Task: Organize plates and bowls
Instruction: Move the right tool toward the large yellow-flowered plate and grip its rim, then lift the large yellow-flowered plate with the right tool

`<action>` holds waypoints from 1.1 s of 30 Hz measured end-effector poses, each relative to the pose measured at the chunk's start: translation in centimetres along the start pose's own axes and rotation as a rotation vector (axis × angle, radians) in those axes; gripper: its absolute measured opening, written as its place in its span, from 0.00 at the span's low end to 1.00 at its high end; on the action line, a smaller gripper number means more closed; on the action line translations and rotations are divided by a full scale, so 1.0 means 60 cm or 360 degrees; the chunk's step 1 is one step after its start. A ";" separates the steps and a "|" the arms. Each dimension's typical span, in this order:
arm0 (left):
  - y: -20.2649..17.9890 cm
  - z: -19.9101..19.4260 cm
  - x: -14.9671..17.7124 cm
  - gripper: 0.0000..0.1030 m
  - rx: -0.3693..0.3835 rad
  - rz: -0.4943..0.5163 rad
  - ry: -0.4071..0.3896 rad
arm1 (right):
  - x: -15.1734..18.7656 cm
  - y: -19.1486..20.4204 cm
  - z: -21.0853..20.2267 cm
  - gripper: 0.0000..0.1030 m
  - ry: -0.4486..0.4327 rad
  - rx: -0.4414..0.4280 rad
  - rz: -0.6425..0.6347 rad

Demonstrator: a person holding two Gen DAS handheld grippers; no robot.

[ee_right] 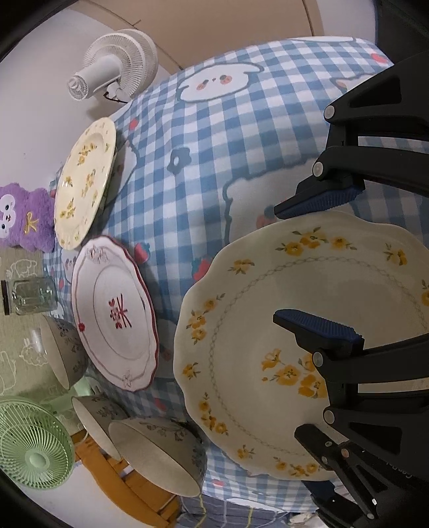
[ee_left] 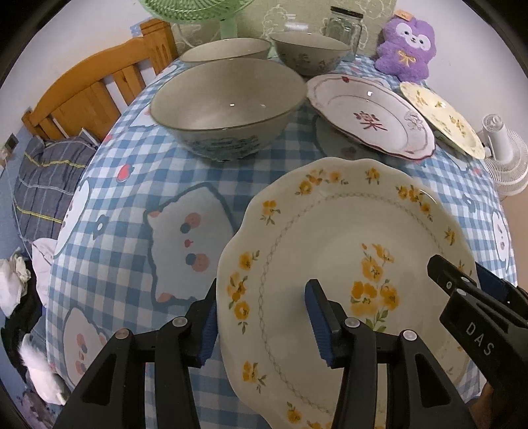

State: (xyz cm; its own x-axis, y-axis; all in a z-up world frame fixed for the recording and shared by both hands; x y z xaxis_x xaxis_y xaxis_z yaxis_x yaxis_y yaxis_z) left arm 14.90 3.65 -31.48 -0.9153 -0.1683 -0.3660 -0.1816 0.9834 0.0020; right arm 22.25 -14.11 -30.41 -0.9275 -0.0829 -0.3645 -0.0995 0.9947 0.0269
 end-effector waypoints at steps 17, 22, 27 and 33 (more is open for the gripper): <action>-0.100 -0.012 -0.004 0.47 0.0042 -0.0011 -0.0043 | 0.000 -0.106 -0.016 0.59 0.0013 0.0022 0.0031; -0.139 -0.011 -0.003 0.47 0.0054 0.0011 -0.0045 | -0.004 -0.145 -0.019 0.59 -0.0003 0.0041 0.0048; -0.182 -0.010 -0.004 0.47 0.0067 0.0034 -0.0045 | -0.007 -0.185 -0.021 0.59 -0.0011 0.0057 0.0063; -0.230 -0.009 -0.005 0.47 0.0083 0.0058 -0.0048 | -0.012 -0.233 -0.024 0.59 -0.0027 0.0079 0.0079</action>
State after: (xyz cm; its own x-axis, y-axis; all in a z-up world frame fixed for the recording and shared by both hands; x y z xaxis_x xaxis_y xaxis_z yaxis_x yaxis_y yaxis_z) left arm 17.49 -9.89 -30.92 -0.9095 -0.1313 -0.3945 -0.1289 0.9911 -0.0328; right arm 23.77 -28.02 -29.19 -0.9245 -0.0326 -0.3798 -0.0350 0.9994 -0.0004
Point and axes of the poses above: each gripper's, at about its wrist camera, not at the fingertips, and z roughly the way its jaws point, y to its left, x to its underside, the point moved 9 cm from there along z, roughly the way its jaws point
